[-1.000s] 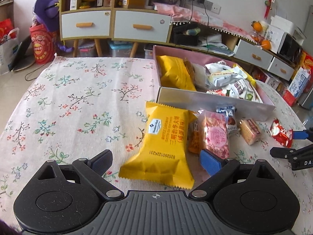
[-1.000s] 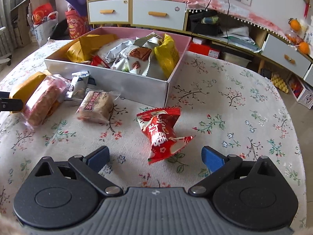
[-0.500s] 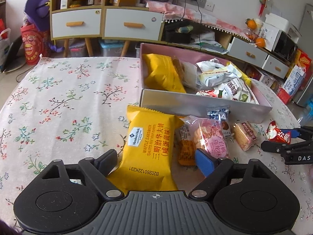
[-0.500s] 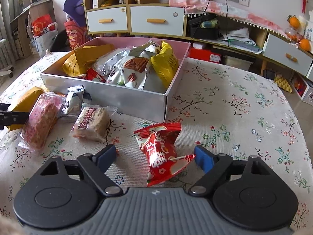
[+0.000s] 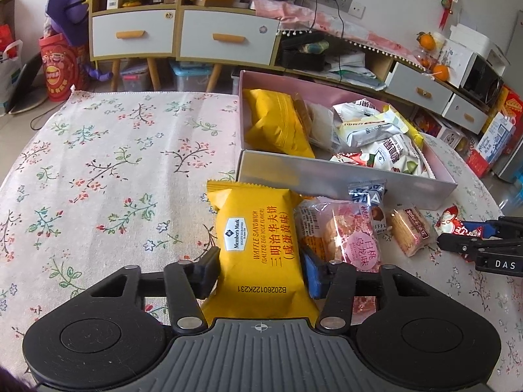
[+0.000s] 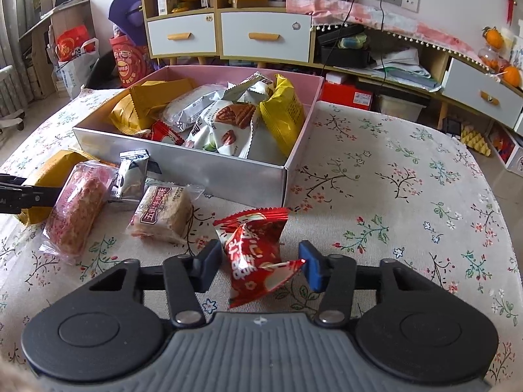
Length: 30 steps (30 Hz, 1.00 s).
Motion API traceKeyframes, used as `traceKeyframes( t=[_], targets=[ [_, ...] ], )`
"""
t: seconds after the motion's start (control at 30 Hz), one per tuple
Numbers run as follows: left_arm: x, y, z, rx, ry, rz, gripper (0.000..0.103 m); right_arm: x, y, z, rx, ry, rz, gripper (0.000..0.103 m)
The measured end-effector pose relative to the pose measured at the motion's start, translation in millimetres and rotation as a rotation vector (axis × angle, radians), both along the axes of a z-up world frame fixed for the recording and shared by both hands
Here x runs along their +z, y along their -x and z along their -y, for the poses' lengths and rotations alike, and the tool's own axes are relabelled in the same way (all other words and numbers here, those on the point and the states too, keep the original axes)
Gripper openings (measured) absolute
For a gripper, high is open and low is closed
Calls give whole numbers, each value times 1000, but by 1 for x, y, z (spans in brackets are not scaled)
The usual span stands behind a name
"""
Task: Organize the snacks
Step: 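Grasp the yellow waffle sandwich pack with the left tool while the right tool grasps a red candy, then carry the waffle pack and red candy into the pink box and open both tools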
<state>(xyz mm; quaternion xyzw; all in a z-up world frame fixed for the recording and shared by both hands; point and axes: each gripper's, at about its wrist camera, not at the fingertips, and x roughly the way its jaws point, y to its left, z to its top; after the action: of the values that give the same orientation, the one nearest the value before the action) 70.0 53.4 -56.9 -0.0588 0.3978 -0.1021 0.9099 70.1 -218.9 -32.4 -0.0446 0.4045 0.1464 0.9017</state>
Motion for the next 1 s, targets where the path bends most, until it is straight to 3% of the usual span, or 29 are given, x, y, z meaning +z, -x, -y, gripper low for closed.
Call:
traceKeyframes(
  t=[0.17, 1.0],
  targets=[
    [2, 0, 1, 11, -7, -16, 43, 2, 0, -2, 11, -3, -8, 38],
    [29, 14, 6, 23, -6, -43, 38, 26, 11, -19, 38, -17, 1, 33]
  ],
)
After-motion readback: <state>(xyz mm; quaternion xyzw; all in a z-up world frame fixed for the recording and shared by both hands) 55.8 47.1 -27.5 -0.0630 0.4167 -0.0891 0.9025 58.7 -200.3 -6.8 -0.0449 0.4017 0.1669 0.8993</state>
